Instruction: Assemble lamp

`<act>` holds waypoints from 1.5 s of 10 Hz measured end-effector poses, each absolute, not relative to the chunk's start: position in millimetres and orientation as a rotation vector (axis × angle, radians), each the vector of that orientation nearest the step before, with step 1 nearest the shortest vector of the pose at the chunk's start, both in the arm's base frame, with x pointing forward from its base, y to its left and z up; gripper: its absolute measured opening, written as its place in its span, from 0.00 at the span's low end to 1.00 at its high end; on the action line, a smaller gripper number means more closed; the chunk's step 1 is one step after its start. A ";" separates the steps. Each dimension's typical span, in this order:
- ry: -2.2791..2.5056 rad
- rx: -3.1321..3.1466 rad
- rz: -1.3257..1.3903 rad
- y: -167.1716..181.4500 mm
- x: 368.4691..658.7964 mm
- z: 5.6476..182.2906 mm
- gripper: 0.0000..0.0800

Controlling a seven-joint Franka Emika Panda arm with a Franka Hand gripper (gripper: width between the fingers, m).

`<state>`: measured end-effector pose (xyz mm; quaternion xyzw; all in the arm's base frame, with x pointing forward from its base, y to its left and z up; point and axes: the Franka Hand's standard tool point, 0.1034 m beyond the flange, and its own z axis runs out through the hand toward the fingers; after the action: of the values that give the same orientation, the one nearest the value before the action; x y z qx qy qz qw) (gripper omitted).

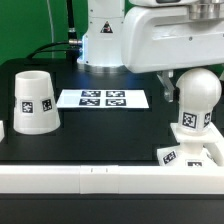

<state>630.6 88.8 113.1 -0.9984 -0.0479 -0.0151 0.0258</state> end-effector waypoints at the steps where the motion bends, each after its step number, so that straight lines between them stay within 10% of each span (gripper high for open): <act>1: -0.044 -3.088 -0.044 88.7 630.7 113.1 0.72; 15: 1.540 -2.600 0.074 91.2 627.8 112.5 0.72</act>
Offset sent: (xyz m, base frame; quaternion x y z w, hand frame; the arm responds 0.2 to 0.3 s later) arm 0.0000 0.0000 0.0000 0.0000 0.0000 0.1938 0.9810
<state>627.8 91.2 112.5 -0.8586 0.5086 0.0246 0.0593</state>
